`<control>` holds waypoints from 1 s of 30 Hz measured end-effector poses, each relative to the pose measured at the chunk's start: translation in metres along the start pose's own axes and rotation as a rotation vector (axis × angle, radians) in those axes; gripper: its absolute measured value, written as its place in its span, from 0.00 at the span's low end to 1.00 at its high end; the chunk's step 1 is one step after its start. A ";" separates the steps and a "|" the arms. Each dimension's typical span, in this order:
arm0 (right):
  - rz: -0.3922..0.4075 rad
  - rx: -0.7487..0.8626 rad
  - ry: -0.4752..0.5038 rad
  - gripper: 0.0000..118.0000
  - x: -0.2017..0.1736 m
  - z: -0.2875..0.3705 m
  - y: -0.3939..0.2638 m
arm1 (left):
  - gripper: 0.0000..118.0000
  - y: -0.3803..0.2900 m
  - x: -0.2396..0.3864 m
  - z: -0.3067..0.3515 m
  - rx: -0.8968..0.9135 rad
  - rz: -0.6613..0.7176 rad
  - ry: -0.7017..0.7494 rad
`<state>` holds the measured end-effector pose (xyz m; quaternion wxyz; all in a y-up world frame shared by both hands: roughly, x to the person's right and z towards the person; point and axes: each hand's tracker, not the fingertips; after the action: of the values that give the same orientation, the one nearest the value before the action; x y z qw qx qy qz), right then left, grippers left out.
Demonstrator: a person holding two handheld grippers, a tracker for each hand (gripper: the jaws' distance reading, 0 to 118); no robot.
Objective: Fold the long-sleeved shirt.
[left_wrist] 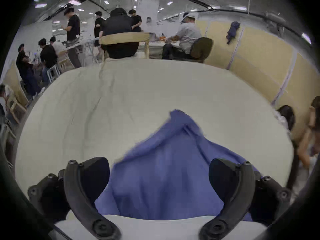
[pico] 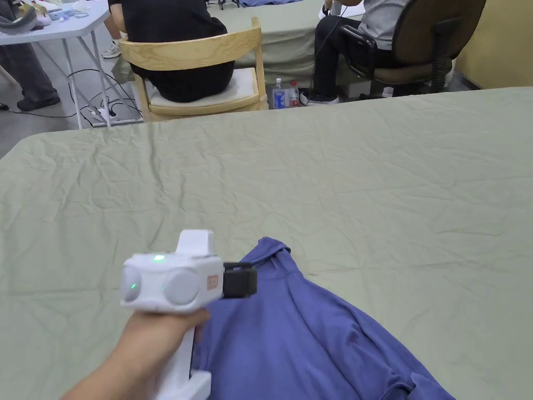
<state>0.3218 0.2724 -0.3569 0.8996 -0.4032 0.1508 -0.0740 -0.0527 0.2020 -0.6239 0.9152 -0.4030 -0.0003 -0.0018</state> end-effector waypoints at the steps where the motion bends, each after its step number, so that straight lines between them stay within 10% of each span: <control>1: -0.002 -0.001 0.000 0.15 0.000 -0.002 0.001 | 0.96 0.006 0.000 -0.024 -0.024 -0.016 0.031; 3: -0.007 -0.001 0.000 0.15 0.003 -0.005 0.002 | 0.75 0.006 0.002 -0.065 -0.103 -0.098 0.047; 4: -0.009 -0.003 0.000 0.15 0.003 -0.007 0.004 | 0.43 0.002 0.004 -0.076 -0.154 -0.140 0.057; 7: -0.010 -0.021 -0.014 0.15 0.007 -0.015 0.008 | 0.02 -0.003 0.009 -0.072 -0.126 -0.132 0.041; 9: 0.005 -0.024 -0.018 0.15 0.008 -0.023 0.011 | 0.03 -0.005 0.012 -0.054 -0.065 -0.144 0.026; 10: 0.013 -0.024 -0.017 0.23 0.009 -0.028 0.012 | 0.03 -0.005 0.011 -0.036 -0.049 -0.119 -0.009; 13: 0.038 -0.030 -0.047 1.00 0.011 -0.052 0.017 | 0.03 -0.006 0.005 -0.005 -0.046 -0.040 -0.102; 14: 0.050 -0.052 -0.095 1.00 0.011 -0.061 0.018 | 0.03 -0.002 -0.001 0.005 -0.024 -0.044 -0.099; 18: 0.096 -0.123 -0.113 0.88 0.007 -0.096 0.024 | 0.03 0.000 -0.010 0.046 0.008 -0.004 -0.122; 21: 0.141 -0.206 -0.163 0.60 0.002 -0.127 0.022 | 0.03 -0.002 -0.016 0.069 0.014 0.044 -0.123; 24: 0.157 -0.239 -0.162 0.10 0.004 -0.133 0.017 | 0.03 -0.002 -0.028 0.090 0.013 0.094 -0.119; 30: 0.086 -0.032 -0.109 0.08 -0.001 -0.036 0.015 | 0.03 -0.022 -0.044 0.193 0.103 0.179 -0.060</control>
<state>0.3094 0.2570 -0.3911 0.9023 -0.4141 0.1198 -0.0108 -0.0963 0.3296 -0.4770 0.9307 -0.3539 0.0082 0.0918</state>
